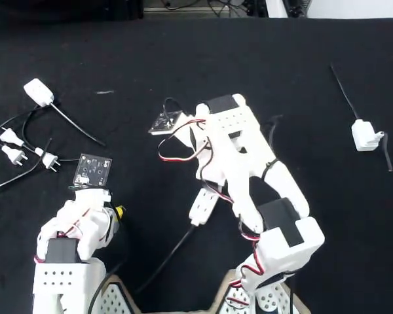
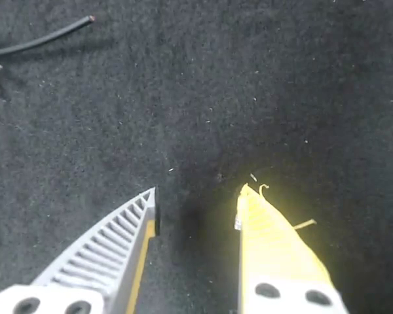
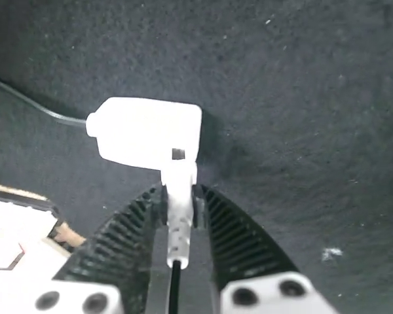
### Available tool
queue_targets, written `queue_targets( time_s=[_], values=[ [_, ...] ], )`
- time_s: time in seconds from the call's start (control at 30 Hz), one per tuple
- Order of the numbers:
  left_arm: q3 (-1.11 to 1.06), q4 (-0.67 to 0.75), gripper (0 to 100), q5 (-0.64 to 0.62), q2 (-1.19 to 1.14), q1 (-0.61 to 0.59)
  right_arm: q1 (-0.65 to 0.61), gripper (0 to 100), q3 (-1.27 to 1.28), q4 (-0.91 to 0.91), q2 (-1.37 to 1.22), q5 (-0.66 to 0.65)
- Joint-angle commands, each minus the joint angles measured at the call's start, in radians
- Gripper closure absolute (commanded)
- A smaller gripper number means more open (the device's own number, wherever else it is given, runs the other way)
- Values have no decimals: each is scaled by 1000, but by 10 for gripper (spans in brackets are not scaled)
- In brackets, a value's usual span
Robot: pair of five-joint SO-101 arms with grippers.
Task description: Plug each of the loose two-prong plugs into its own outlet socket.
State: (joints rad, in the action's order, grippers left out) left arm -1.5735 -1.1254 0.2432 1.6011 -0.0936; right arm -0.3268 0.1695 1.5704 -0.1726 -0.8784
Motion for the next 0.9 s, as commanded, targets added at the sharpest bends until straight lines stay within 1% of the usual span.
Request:
queue_targets(
  time_s=[0.0,0.23,0.37,0.53,0.87],
  values=[
    [5,14,798,8,11,-1,-17,988,-48,-31,-2,15],
    [5,12,798,8,11,-1,-21,988,-38,-31,-4,12],
    [5,12,798,9,11,-1,-64,988,18,-34,-2,12],
    [5,12,798,9,11,-1,-107,988,67,-80,-1,17],
    [5,12,798,9,11,1,-124,988,74,-92,-2,18]
  ],
)
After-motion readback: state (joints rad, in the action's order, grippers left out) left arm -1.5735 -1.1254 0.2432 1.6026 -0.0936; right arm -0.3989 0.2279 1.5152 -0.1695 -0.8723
